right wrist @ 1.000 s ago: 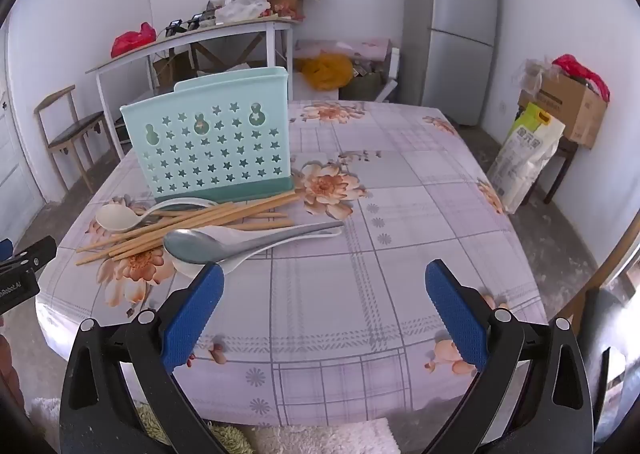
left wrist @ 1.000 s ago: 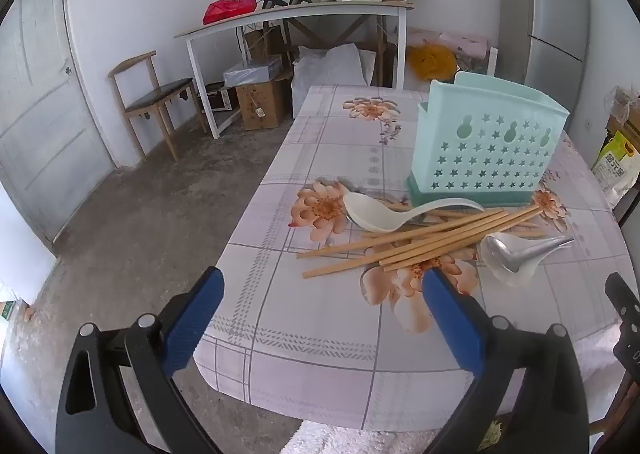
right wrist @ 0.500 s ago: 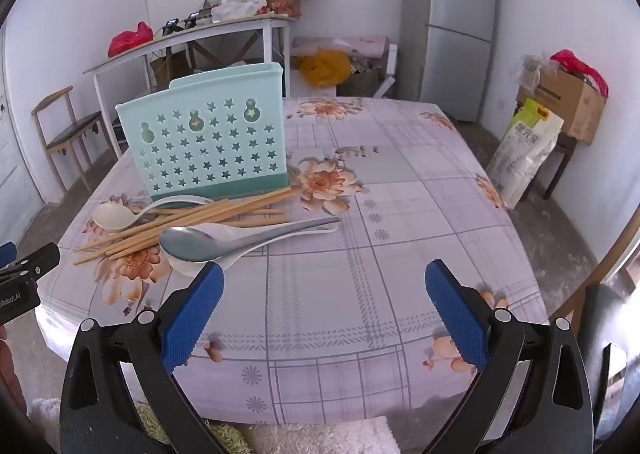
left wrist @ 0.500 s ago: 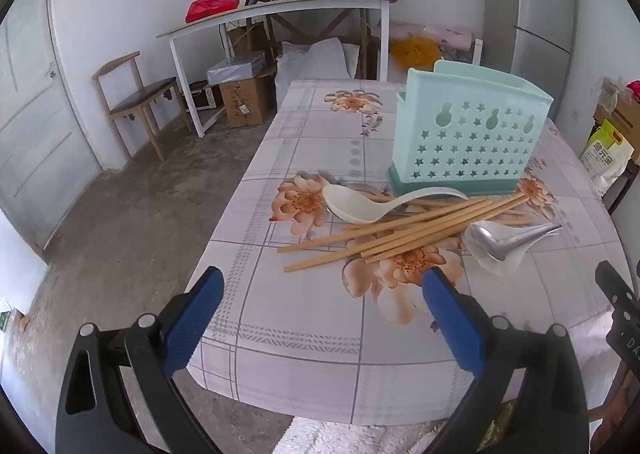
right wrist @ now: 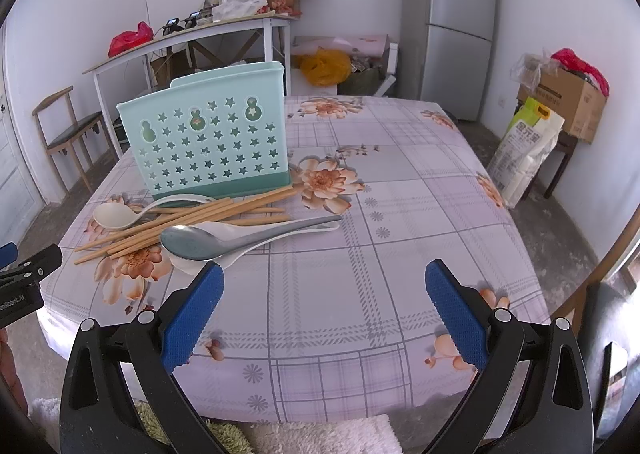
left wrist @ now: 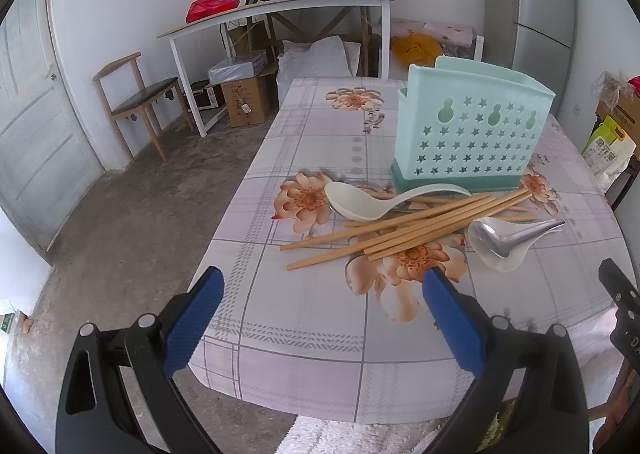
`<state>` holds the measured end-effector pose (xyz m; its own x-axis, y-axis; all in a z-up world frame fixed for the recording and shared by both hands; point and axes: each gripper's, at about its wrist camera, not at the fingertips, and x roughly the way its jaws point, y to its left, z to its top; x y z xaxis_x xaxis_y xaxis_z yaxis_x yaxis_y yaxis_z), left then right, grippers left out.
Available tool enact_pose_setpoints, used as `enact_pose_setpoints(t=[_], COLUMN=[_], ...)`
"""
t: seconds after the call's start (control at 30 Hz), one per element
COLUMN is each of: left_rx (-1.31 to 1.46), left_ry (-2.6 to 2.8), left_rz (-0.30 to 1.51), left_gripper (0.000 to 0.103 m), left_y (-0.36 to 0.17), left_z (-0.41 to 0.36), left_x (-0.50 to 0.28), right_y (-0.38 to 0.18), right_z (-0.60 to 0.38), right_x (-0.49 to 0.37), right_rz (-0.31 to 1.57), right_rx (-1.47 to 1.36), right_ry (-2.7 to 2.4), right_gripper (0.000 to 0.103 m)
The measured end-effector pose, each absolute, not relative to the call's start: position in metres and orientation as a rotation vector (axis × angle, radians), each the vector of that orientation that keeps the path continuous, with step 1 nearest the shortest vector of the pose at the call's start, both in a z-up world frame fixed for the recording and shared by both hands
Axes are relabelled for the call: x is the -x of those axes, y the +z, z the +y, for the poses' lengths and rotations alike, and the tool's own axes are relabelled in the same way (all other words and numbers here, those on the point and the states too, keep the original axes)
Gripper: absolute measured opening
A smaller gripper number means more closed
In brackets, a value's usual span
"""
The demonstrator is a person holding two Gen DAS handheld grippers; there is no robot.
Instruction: Organize utensils
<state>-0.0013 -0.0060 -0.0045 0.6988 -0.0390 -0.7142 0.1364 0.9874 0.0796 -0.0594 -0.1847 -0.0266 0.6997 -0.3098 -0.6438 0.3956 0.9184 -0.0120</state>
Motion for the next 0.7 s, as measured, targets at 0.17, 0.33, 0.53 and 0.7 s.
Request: enact_pose_setpoints(t=[0.17, 0.33, 0.53, 0.7], left_rx=[-0.131, -0.135, -0.138, -0.141], left_ry=[-0.092, -0.084, -0.077, -0.073], left_rz=[0.795, 0.797, 0.797, 0.801], left_gripper=[0.097, 0.097, 0.097, 0.097], left_y=[-0.0053, -0.0059, -0.0061, -0.0069], left_z=[-0.0066, -0.0062, -0.0054, -0.0055], left_x=[0.0013, 0.0012, 0.0012, 0.0008], right_y=[-0.0267, -0.0269, -0.0270, -0.0269], right_z=[-0.1847, -0.1846, -0.1837, -0.1833], right_x=[0.0597, 0.0593, 0.0585, 0.0587], right_rz=[0.693, 0.694, 0.693, 0.693], right_rx=[-0.132, -0.133, -0.132, -0.132], right_ry=[-0.394, -0.392, -0.393, -0.393], right_gripper=[0.096, 0.096, 0.096, 0.096])
